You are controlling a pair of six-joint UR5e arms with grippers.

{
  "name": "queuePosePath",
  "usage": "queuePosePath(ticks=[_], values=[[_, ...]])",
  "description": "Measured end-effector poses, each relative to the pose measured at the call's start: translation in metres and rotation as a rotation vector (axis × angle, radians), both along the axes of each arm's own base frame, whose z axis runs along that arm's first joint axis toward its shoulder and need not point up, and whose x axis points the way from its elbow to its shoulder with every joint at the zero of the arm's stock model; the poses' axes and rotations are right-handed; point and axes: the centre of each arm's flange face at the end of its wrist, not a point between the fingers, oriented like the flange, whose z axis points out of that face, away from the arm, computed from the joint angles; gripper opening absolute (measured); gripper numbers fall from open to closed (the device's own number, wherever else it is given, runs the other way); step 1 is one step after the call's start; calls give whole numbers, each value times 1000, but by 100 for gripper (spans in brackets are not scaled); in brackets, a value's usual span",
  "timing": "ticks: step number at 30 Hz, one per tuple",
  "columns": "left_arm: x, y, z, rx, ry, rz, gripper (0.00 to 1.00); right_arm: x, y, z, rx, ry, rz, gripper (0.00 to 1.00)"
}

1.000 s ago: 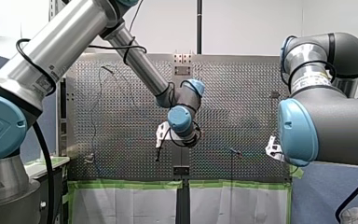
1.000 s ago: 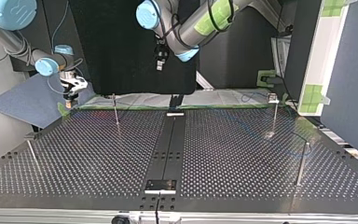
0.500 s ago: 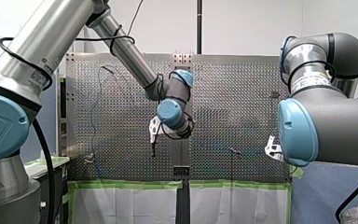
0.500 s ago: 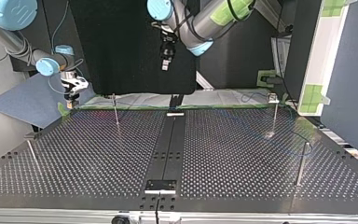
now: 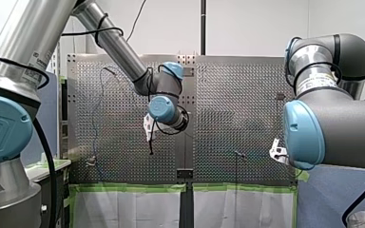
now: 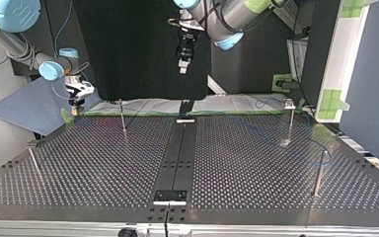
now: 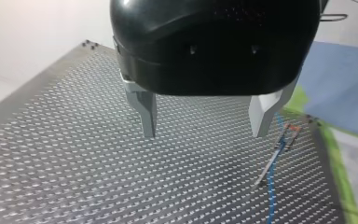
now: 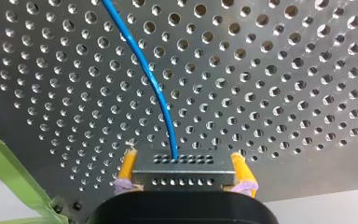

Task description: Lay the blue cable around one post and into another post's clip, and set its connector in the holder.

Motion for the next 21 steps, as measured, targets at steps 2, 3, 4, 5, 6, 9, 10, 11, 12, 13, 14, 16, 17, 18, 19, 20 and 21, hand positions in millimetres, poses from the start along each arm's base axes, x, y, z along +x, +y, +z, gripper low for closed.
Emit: queuePosePath(ticks=[2,3,4,5,6,9,10,11,12,13,14,16,17,18,19,20,21], values=[[0,6,3,-14,-11,14,98,0,0,0,0,0,0,0],[-1,8,5,-20,-16,19,98,0,0,0,0,0,0,0],[-1,11,6,-27,-23,24,98,0,0,0,0,0,0,0],[-1,13,8,-32,-27,27,98,0,0,0,-1,0,0,0],[-2,16,9,-37,-31,30,98,0,0,0,-1,0,1,0],[-4,22,13,-55,-47,37,98,0,0,0,-1,0,1,0],[-5,25,15,-63,-53,40,98,0,0,0,-1,0,1,0],[-6,27,16,-71,-58,42,98,1,0,0,-1,0,1,0],[-7,29,18,-79,-63,45,98,1,0,0,-1,0,1,0],[-8,32,19,-88,-69,47,98,1,0,0,-1,0,1,0],[-10,34,20,-94,-74,49,98,1,0,0,-2,0,2,0],[-12,38,23,-111,-85,52,98,1,0,0,-2,0,2,0],[-13,40,24,-118,-89,53,98,1,0,0,-3,0,3,0],[-14,42,25,-124,-93,54,98,2,0,0,-3,0,4,0],[-16,45,27,-133,-100,55,98,2,0,0,-4,0,7,0],[-17,47,28,-139,-106,56,98,3,0,0,-5,-1,9,0],[-18,49,29,-144,-111,57,98,3,0,1,-5,-1,11,0]])
